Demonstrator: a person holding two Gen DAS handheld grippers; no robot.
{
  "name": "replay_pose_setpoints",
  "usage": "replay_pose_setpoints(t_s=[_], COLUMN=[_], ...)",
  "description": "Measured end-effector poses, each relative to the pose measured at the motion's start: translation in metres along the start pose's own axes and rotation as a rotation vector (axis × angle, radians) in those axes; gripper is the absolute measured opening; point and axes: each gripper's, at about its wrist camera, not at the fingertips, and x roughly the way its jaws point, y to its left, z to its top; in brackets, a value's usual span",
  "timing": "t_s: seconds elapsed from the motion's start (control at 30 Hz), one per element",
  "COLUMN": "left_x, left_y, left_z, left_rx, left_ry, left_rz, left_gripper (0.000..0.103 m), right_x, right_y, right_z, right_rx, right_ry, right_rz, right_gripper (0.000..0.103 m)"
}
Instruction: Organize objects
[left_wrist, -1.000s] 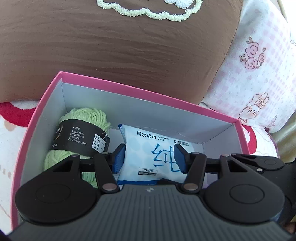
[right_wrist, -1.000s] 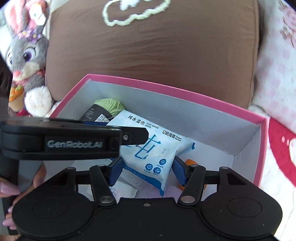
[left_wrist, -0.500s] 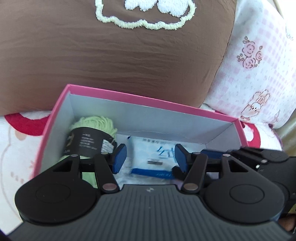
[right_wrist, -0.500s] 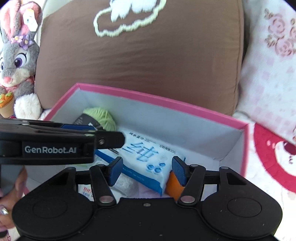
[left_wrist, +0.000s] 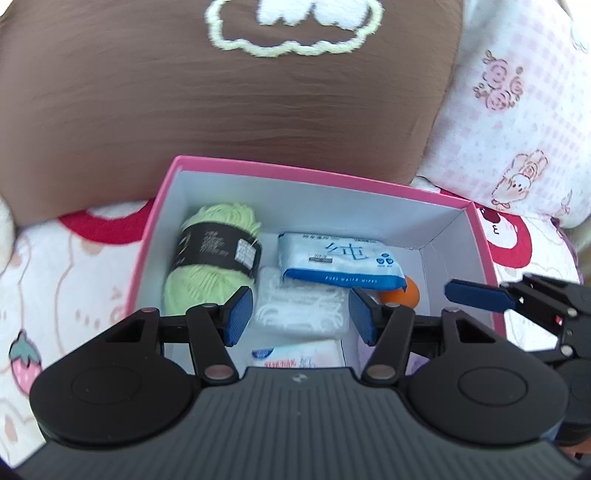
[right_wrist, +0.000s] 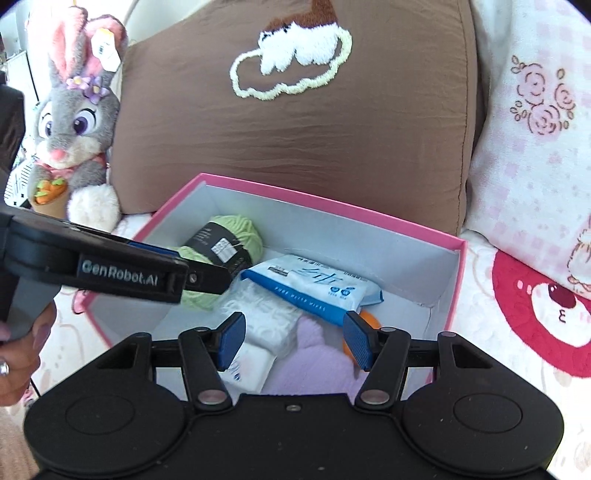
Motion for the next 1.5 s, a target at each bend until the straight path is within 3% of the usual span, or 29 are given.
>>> replay_pose_setpoints(t_s=[0.27,0.57,0.93,1.23,1.5], left_x=[-0.045,-0.095,-0.14,-0.171,-0.181], left_y=[-0.015,-0.037,-0.058,-0.073,-0.089], left_z=[-0.012,-0.029,-0.055,-0.084,-0.106], left_rx=[-0.009,0.048,0.09,0.076,0.116], left_ry=[-0.052,-0.072,-0.104,-0.105,-0.086], left_rz=[-0.015,0.017,0.025,0.008,-0.004], left_gripper=[0.059,0.064,0.072,0.072,0.072], right_x=[-0.04,-0.098,-0.153,-0.187,-0.202], right_y=[0.009,0.02,0.025,0.024,0.019], right_z=[-0.007,-0.014,-0.026,-0.049,-0.076], right_rx=[0.031,0.035,0.035,0.075,0.116], right_ry=[-0.036,-0.111,-0.096,-0.088,-0.055], right_rz=[0.015,0.01,-0.118,-0.121,-0.174], right_gripper=[0.064,0.064,0.065,0.07,0.078])
